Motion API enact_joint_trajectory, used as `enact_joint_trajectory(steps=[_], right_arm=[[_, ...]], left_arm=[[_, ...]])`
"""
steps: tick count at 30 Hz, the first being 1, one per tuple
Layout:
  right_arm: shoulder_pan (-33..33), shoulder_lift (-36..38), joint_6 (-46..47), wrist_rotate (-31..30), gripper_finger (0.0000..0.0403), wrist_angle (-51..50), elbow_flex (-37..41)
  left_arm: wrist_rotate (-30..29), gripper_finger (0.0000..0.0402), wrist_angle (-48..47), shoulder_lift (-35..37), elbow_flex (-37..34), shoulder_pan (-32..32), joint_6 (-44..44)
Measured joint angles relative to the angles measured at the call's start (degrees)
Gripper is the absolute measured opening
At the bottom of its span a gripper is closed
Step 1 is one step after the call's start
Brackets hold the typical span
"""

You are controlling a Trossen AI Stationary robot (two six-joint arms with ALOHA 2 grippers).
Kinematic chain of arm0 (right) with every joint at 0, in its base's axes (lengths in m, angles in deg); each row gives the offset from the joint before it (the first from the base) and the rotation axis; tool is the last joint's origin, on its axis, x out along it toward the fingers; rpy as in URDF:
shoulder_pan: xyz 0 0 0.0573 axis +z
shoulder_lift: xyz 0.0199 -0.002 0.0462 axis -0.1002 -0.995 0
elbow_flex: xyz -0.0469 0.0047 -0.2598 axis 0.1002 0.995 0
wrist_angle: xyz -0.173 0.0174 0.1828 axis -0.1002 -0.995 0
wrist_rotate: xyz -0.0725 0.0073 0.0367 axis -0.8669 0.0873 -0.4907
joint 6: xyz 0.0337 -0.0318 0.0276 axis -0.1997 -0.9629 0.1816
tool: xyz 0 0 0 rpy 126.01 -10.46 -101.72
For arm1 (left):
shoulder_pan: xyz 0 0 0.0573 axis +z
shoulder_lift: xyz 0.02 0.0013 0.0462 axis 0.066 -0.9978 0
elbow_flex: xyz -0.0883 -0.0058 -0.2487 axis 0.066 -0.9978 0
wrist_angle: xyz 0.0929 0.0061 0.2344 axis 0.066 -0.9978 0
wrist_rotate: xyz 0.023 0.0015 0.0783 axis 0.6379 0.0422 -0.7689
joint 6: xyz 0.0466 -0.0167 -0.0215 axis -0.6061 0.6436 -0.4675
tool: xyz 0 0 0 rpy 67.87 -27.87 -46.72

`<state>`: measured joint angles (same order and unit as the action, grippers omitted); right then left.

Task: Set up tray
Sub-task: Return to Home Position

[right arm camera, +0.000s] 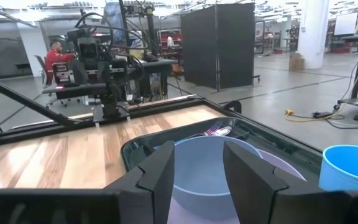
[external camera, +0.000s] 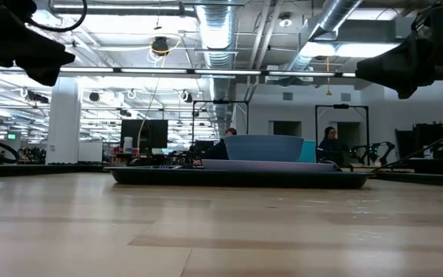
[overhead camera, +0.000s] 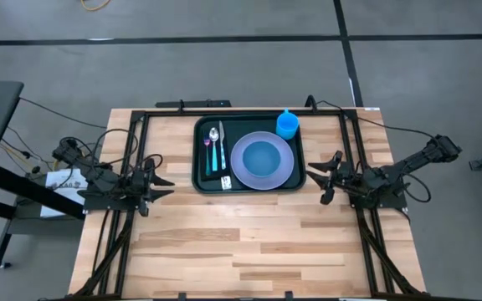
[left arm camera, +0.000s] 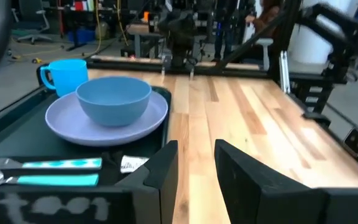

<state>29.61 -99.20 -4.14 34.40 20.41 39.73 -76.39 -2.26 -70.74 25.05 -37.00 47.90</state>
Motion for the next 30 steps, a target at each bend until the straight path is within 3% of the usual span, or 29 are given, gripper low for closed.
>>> enact_joint_trajectory(steps=[15,30], right_arm=[[0.00,0.00,0.04,0.07,0.0129,0.00,0.04],[0.00,0.00,0.04,0.06,0.0129,0.00,0.07]], left_arm=[[0.01,0.0094,-12.76,-0.02,0.28,0.00,0.45],[0.03,0.0094,-12.78,-0.02,0.24,0.00,0.52]])
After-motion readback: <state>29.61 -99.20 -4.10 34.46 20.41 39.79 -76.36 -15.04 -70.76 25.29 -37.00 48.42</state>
